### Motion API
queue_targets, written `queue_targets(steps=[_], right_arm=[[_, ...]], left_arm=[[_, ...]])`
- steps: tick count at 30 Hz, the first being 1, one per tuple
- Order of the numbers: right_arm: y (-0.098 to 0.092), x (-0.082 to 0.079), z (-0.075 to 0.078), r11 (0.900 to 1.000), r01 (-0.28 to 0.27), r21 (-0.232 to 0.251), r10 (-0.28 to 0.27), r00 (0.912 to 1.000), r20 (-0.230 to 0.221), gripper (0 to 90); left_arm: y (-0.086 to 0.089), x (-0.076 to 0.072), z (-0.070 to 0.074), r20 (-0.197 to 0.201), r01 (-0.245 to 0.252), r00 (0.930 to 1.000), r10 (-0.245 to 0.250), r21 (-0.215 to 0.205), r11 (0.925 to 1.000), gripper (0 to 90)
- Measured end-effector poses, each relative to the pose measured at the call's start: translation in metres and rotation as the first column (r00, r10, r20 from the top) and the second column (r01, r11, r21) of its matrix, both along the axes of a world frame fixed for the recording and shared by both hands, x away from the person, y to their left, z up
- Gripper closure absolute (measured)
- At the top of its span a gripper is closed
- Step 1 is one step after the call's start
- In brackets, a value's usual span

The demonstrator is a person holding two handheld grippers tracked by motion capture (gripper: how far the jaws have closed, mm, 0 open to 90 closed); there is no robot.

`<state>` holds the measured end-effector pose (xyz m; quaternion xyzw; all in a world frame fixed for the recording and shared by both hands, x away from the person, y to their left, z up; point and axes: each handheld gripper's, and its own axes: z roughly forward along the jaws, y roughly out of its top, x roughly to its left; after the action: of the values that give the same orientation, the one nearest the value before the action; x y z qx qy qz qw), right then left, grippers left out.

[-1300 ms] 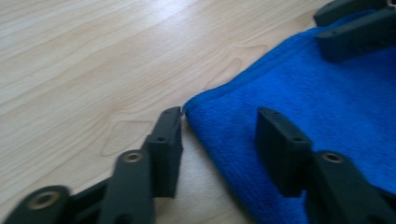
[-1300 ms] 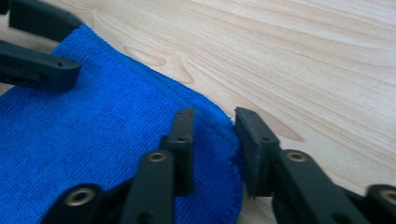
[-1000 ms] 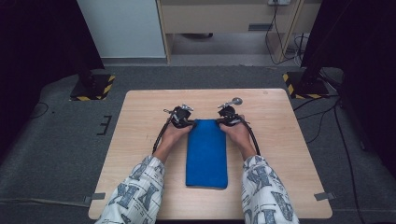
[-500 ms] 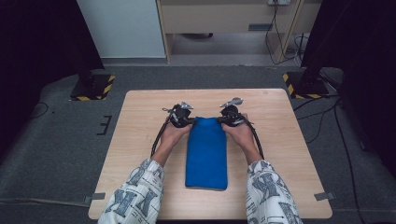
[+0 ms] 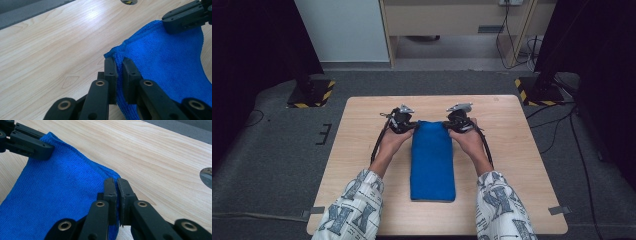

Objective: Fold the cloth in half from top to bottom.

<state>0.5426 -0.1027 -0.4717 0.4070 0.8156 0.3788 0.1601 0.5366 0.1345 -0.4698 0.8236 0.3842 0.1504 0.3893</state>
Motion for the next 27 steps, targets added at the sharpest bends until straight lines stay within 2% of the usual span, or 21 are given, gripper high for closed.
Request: queue_targets(steps=[18, 27], right_arm=[[-0.006, -0.003, 0.016, 1.0, 0.007, 0.015, -0.007, 0.9997, 0.023, 87.0], [-0.004, -0.004, 0.02, 1.0, 0.0, 0.013, -0.001, 0.9996, 0.028, 86.9]], left_arm=[[-0.005, -0.002, 0.012, 0.026, 0.002, 0.9997, -0.001, -0.012, 0.9999, 85.1], [-0.002, -0.002, 0.015, 0.03, -0.007, 0.9995, 0.007, -0.014, 0.9999, 85.4]])
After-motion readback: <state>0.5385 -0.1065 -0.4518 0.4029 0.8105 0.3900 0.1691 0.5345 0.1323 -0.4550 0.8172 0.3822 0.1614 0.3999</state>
